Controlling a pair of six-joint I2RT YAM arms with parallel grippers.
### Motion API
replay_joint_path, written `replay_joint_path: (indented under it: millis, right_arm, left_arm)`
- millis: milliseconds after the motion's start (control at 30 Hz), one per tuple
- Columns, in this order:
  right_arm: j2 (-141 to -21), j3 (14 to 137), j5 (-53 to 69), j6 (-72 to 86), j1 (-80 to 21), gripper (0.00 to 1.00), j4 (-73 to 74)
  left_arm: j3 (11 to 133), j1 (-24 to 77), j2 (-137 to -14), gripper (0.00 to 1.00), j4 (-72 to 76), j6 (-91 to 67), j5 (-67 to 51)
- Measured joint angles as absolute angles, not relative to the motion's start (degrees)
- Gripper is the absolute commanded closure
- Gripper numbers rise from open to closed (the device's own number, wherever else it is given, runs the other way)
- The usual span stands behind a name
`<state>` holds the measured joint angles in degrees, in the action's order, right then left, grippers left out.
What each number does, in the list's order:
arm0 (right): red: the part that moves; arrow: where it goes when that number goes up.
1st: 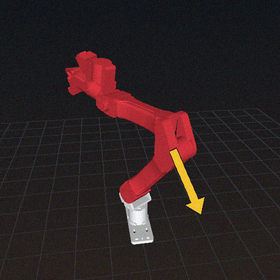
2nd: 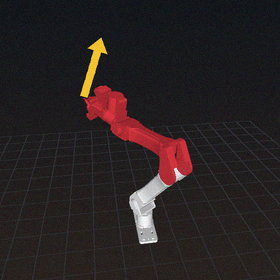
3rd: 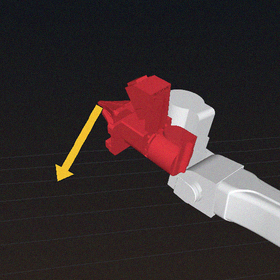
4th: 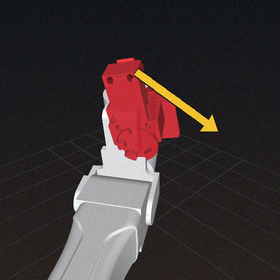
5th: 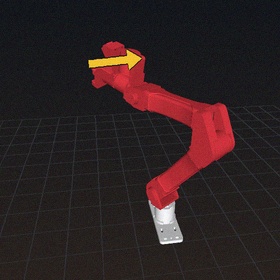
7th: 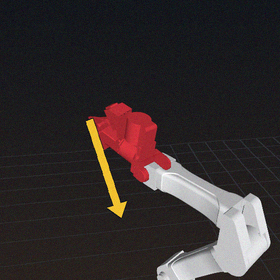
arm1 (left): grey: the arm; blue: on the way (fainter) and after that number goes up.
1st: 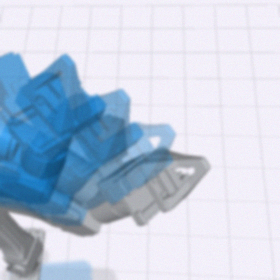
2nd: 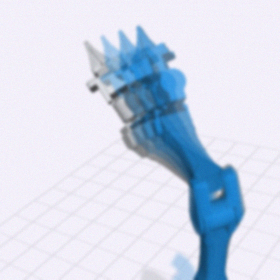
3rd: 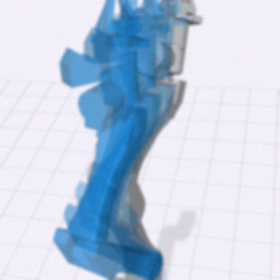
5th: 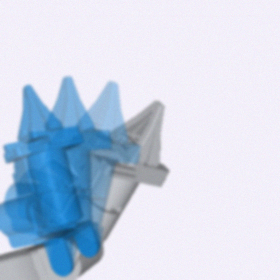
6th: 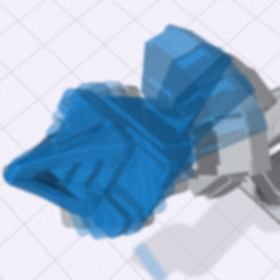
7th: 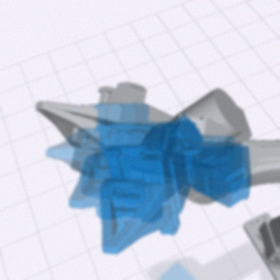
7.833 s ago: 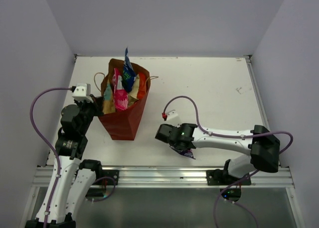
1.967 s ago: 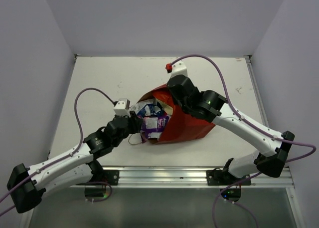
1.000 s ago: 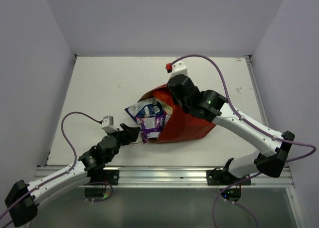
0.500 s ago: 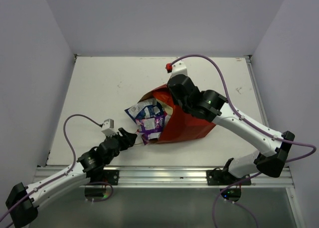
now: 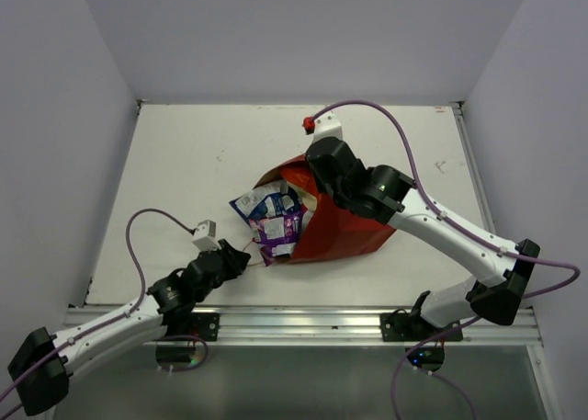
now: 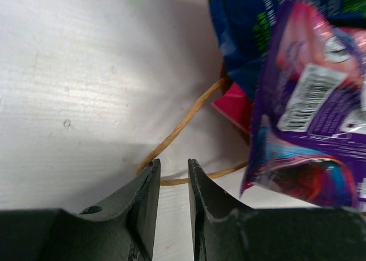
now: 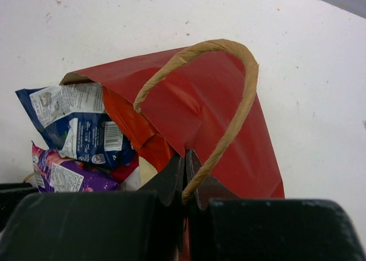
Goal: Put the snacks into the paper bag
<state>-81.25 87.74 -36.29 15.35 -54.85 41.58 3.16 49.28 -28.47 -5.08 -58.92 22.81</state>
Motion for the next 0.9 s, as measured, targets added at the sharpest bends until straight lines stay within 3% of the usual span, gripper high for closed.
replay_joint_path:
  millis: [167,200,300,400,733,867,900]
  right_arm:
    - [-81.3,87.7,-36.3,15.4,-54.8,1.00,41.6]
    - [-81.3,87.7,-36.3,15.4,-54.8,1.00,41.6]
    - [-81.3,87.7,-36.3,15.4,-54.8,1.00,41.6]
    - [-81.3,87.7,-36.3,15.4,-54.8,1.00,41.6]
    - [-81.3,87.7,-35.9,15.4,-54.8,1.00,41.6]
    - [-81.3,87.7,-35.9,15.4,-54.8,1.00,41.6]
    - [-81.3,87.7,-35.9,15.4,-54.8,1.00,41.6]
  left_arm:
    - [2.9,49.3,-34.5,0.57,-3.4,-58.5,21.8]
    - [2.9,49.3,-33.8,0.49,-3.5,-58.2,21.8]
    - [3.0,49.3,-29.6,0.34,-5.1,-57.2,22.8]
    - [3.4,49.3,-25.0,0.30,-7.6,-56.3,24.5]
    - [4.1,49.3,-26.8,0.35,-9.9,-55.4,26.2]
    - [3.2,49.3,-31.0,0.42,-7.0,-54.9,25.5]
    - [3.1,49.3,-31.7,0.51,-6.0,-54.7,25.3]
